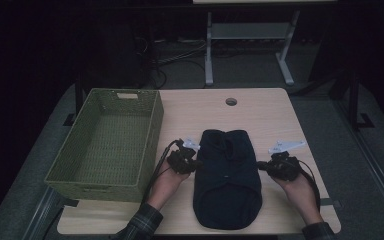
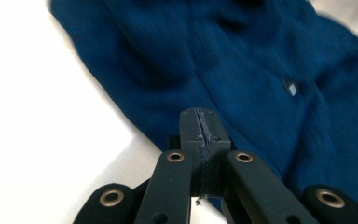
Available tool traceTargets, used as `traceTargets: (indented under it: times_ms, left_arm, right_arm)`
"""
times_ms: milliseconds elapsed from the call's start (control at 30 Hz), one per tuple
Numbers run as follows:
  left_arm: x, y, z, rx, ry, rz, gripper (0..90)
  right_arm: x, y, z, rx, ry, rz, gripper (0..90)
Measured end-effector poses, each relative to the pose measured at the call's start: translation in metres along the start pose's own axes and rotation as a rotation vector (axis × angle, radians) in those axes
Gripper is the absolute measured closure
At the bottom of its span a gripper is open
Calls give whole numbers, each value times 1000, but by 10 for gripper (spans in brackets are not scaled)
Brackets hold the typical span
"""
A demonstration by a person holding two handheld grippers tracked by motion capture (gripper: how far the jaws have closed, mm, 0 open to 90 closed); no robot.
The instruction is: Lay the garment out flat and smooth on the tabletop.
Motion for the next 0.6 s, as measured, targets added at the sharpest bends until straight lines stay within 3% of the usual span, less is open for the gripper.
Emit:
traceTargets:
  times_ms: [233, 300, 433, 567, 600]
  left_arm:
    - [28, 11, 25, 52, -40, -23, 898]
    - [35, 22, 34, 78, -40, -13, 899]
    - [40, 34, 41, 92, -49, -11, 899]
    - [38, 52, 45, 91, -63, 7, 899]
    - [36, 56, 45, 95, -60, 20, 900]
  right_arm:
    - [28, 9, -24, -7, 37, -51, 900]
    - [41, 22, -34, -3, 43, -49, 900]
    - [49, 35, -40, -16, 34, -52, 900]
    - [50, 53, -48, -17, 49, 0, 900]
    - [47, 62, -52, -34, 46, 41, 900]
Point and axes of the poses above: each handheld gripper's, and its own axes: y roughly forward along the jaws, x roughly out of its top, z roughly to its left, the point moved 6 cm from there along y, roughly forward along the jaws, and after that the axes turned 7 degrees about x, right-handed, at the moved point
